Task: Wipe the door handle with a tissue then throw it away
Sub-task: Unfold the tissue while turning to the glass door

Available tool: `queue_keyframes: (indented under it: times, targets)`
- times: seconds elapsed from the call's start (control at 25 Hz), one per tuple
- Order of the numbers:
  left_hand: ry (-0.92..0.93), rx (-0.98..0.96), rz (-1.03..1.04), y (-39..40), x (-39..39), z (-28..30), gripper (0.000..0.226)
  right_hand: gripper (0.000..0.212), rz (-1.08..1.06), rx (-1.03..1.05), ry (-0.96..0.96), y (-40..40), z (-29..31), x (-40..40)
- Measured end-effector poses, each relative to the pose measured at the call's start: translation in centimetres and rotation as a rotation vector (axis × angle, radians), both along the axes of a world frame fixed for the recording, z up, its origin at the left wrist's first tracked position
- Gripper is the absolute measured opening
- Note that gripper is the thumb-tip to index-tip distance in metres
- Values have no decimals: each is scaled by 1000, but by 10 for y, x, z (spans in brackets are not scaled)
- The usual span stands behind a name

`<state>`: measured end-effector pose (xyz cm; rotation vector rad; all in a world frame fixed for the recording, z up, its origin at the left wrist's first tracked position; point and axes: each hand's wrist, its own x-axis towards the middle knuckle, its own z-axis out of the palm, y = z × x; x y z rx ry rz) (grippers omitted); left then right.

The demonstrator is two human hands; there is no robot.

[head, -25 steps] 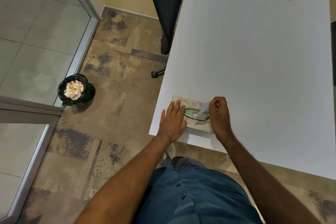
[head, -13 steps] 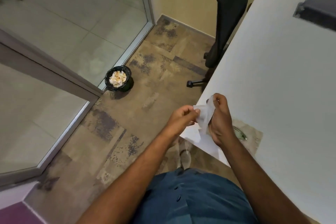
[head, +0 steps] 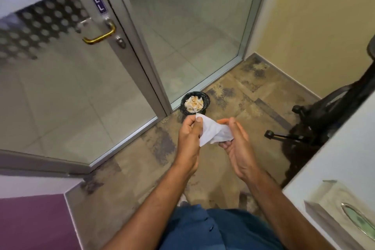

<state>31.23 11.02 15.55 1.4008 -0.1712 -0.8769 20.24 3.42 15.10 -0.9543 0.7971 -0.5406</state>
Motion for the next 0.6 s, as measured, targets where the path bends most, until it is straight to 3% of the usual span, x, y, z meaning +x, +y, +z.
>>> queue_keyframes:
  times: [0.08, 0.24, 0.36, 0.6]
  targets:
    - [-104, -11, 44, 22, 46, 15, 15, 53, 97, -64, 39, 19, 3, 47]
    - [-251, -6, 97, 72, 130, 31, 16, 34, 176, -160, 84, 52, 11, 139]
    - [-245, -22, 187, 101, 185, 32, 14, 13, 198, -170, 81, 67, 17, 195]
    - [-156, -52, 440, 116, 259, 29, 20, 16, 275, 18, -80, 59, 26, 281]
